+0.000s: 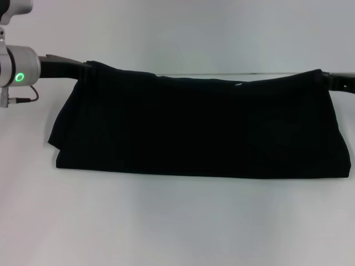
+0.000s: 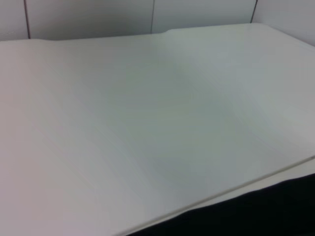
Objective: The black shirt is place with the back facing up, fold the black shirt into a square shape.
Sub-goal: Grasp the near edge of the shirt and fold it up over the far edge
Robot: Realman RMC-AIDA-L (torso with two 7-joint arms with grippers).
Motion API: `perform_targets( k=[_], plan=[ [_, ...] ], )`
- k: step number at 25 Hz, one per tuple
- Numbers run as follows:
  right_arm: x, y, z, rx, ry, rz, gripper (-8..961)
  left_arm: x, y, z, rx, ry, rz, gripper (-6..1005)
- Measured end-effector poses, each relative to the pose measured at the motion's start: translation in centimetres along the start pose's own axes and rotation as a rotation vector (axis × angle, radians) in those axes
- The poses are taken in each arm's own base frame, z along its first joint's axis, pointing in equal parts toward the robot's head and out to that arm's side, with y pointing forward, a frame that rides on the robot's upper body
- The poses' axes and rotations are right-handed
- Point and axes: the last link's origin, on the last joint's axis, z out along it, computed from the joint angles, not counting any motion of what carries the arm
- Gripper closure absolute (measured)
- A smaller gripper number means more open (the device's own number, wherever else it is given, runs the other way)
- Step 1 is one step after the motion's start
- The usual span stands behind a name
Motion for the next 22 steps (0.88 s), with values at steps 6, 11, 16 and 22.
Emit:
perform_targets(
  k=[6,11,16,22],
  plan=[
    [-1.4,-0.1,0.2,0.012,-0.016,-0.002,919,1.1,0.1,0.2,0.012,0.019,0.016,986],
    [-2.3,-0.2,0.6,0.046,-0.013,0.008,918,1.6,-0.1,0.3,0.035,0.034,0.024,986],
    [-3.1,0.1,1.1,0.057,-0.019,-0.006,918,2.2,0.0,0.7,0.047,0.045,0.035,985],
    [-3.7,0.3,1.4,0.067,-0.026,-0.019,918,2.6,0.1,1.4,0.065,0.047,0.046,986]
  ],
)
